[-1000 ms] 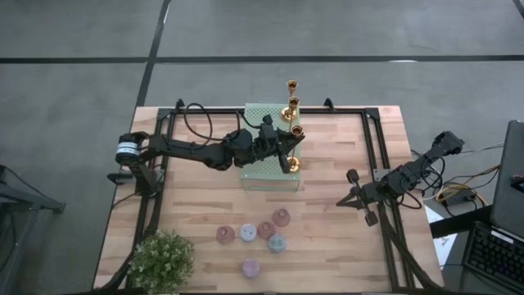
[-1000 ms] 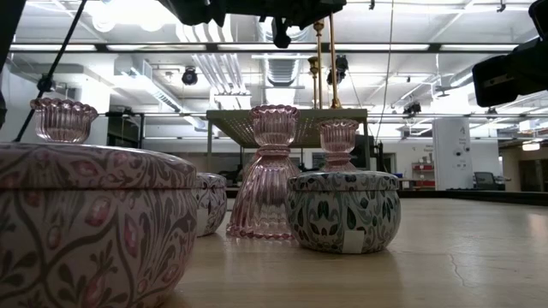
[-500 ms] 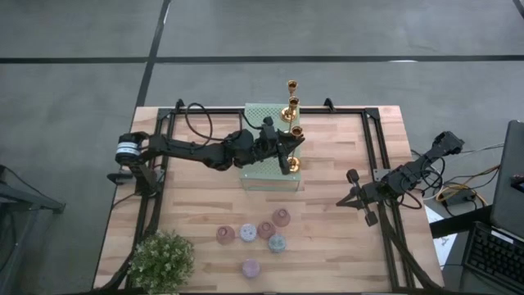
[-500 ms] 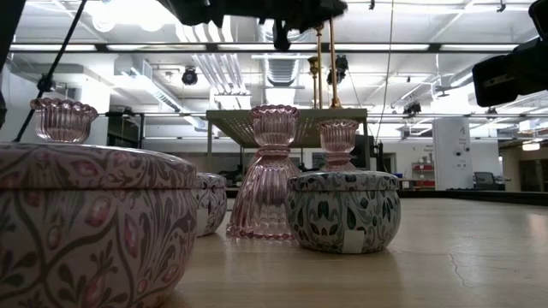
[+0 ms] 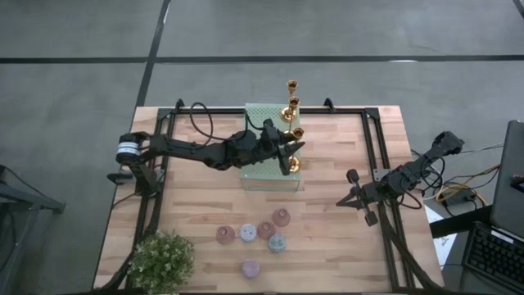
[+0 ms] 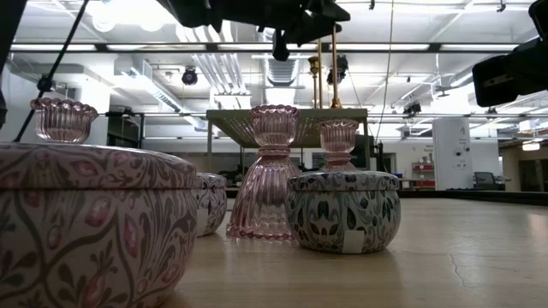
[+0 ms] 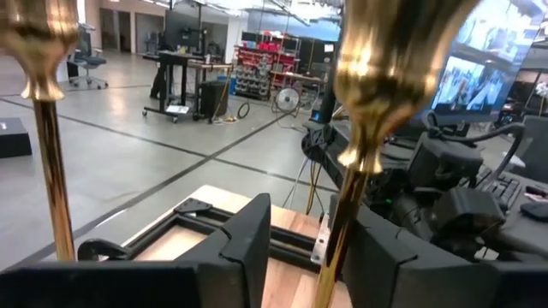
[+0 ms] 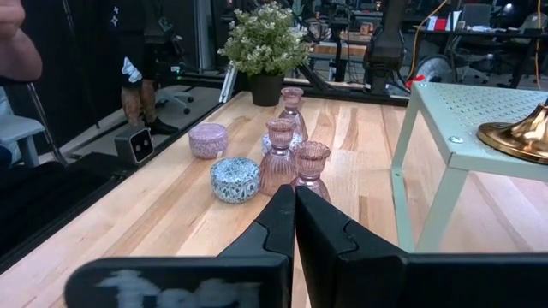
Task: Pick & Place candle stick holders
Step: Put the gold candle holder on the shelf aligned with other gold candle holders
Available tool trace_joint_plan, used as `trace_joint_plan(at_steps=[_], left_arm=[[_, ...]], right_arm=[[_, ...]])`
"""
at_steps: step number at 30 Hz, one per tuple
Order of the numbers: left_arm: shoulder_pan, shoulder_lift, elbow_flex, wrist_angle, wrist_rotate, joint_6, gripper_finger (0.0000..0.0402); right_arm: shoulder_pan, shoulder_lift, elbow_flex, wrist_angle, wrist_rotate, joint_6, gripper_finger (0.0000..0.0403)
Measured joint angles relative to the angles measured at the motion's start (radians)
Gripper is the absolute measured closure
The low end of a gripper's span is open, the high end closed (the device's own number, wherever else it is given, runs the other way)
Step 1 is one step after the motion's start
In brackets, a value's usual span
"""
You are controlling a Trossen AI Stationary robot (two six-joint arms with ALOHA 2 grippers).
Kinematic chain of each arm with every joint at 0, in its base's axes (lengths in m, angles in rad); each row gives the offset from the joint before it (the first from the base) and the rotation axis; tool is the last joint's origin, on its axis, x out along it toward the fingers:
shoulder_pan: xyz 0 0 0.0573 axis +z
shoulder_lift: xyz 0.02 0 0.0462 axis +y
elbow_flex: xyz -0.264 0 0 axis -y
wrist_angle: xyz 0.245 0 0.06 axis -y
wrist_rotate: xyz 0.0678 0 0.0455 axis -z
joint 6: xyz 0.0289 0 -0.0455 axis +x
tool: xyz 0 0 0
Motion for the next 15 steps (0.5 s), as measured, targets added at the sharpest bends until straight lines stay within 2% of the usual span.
trace_joint_plan(at_steps=[7,15], left_arm=[[-0.001,-0.032,0.0,-0.064,0.002,0.007,0.025],[0.002,-0.052,0.003,-0.138,0.003,0.015,0.026]], right_arm=[[0.0,0.0,0.0,0.0,0.0,0.0,0.0394],[0.0,0.001,0.0,0.0,0.0,0.0,0.0394]])
